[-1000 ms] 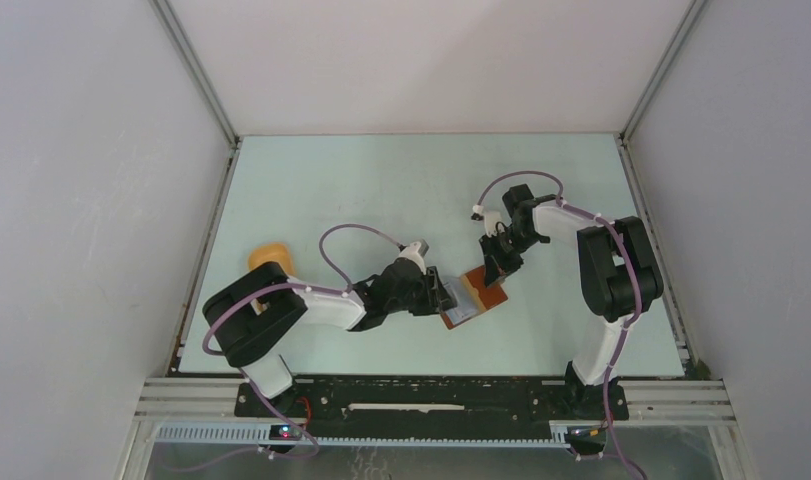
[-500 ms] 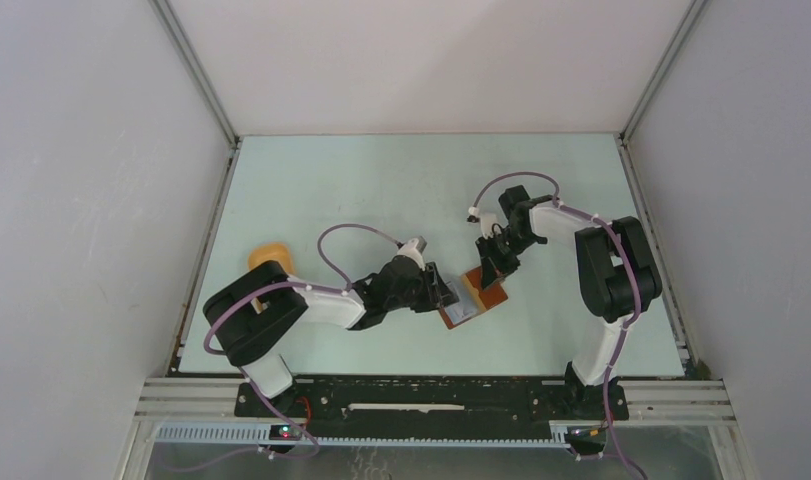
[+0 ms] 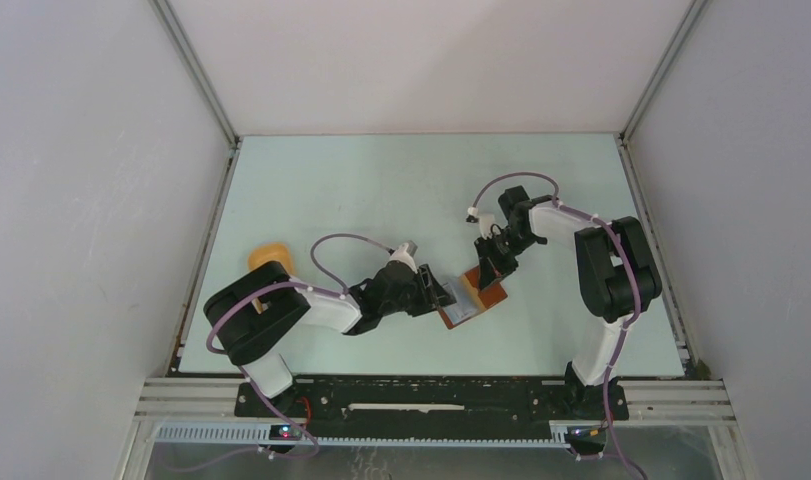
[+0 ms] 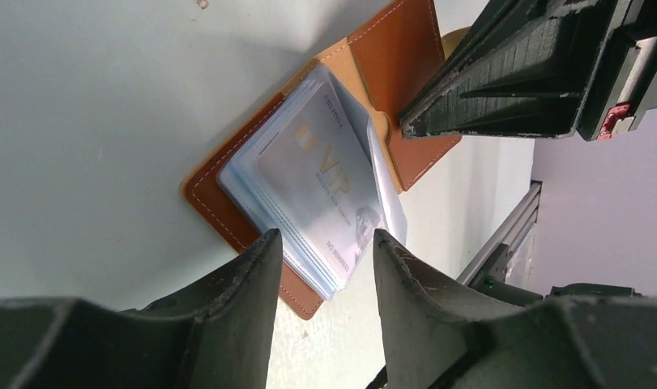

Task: Put the credit cards into the card holder
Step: Open the card holder at the center of the board, then turn over the card slot in the card holder.

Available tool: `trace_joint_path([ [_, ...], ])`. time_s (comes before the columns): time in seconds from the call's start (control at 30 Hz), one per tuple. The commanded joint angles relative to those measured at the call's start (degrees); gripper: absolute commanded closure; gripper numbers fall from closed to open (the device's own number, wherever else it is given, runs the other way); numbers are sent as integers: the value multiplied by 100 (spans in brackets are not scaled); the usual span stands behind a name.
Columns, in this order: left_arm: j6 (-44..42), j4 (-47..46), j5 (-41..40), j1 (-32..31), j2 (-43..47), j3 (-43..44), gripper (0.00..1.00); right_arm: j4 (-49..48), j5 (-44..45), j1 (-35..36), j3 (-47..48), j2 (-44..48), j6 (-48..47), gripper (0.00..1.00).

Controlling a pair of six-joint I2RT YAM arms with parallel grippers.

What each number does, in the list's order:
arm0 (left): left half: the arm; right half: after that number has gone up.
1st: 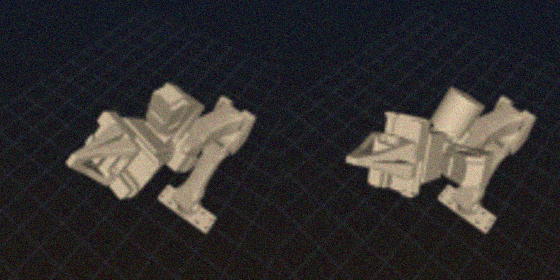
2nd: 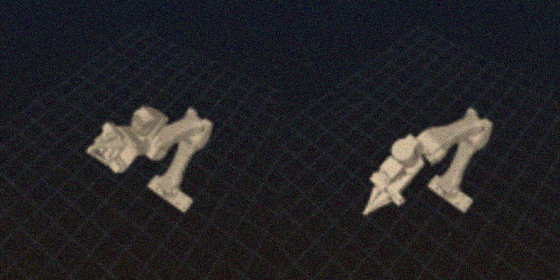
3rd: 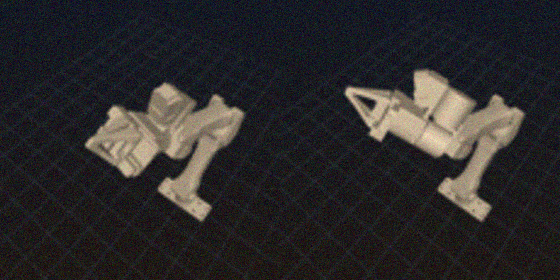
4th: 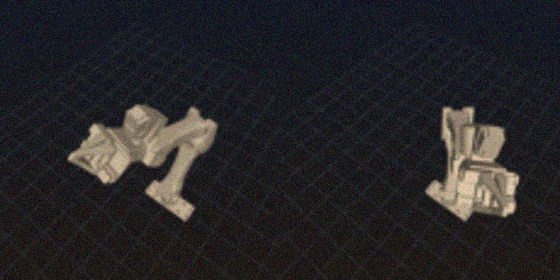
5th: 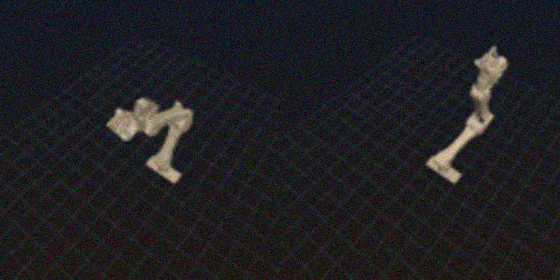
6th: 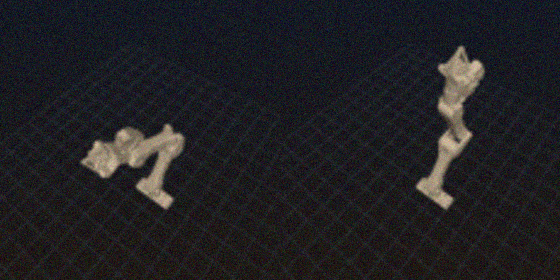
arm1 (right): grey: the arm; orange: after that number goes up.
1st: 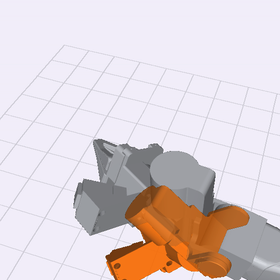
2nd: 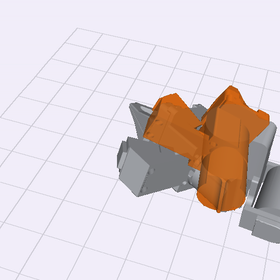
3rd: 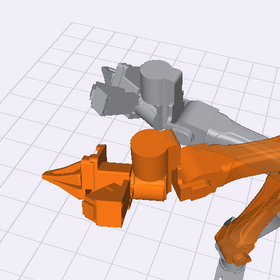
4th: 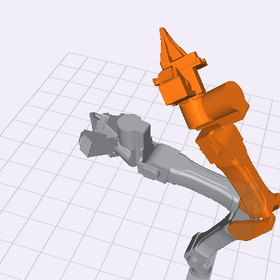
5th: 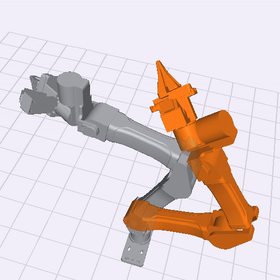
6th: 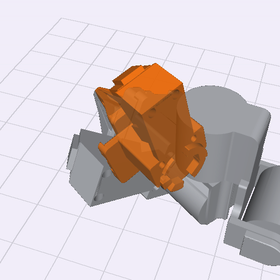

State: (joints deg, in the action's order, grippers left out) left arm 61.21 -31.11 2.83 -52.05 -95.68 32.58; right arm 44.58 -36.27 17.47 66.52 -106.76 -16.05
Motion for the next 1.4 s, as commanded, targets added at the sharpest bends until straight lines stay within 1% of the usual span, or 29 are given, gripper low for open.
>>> trace_joint_path([
  [0.0, 211, -176, -227, -2, 143, -161, 49, 70, -170, 104, 203, 71, 95, 90],
  [0.27, 351, -391, -241, -1, 22, -110, 48, 63, -241, 194, 177, -26, 137, 90],
  [0.5, 494, -614, -190, 18, -57, -116, 49, 165, -554, 199, 169, -184, 180, 90],
  [0.7, 581, -717, -87, 96, -214, -55, 49, 139, -652, 245, 127, -319, 232, 90],
  [0.83, 693, -721, -77, 114, -296, -86, 49, 107, -714, 239, 93, -369, 281, 90],
  [1.0, 793, -636, -164, 106, -179, -199, 48, 9, -732, 204, 48, -363, 347, 90],
  [1.37, 874, -503, -119, 85, -372, -20, 47, -77, -758, 186, 11, -387, 428, 90],
])
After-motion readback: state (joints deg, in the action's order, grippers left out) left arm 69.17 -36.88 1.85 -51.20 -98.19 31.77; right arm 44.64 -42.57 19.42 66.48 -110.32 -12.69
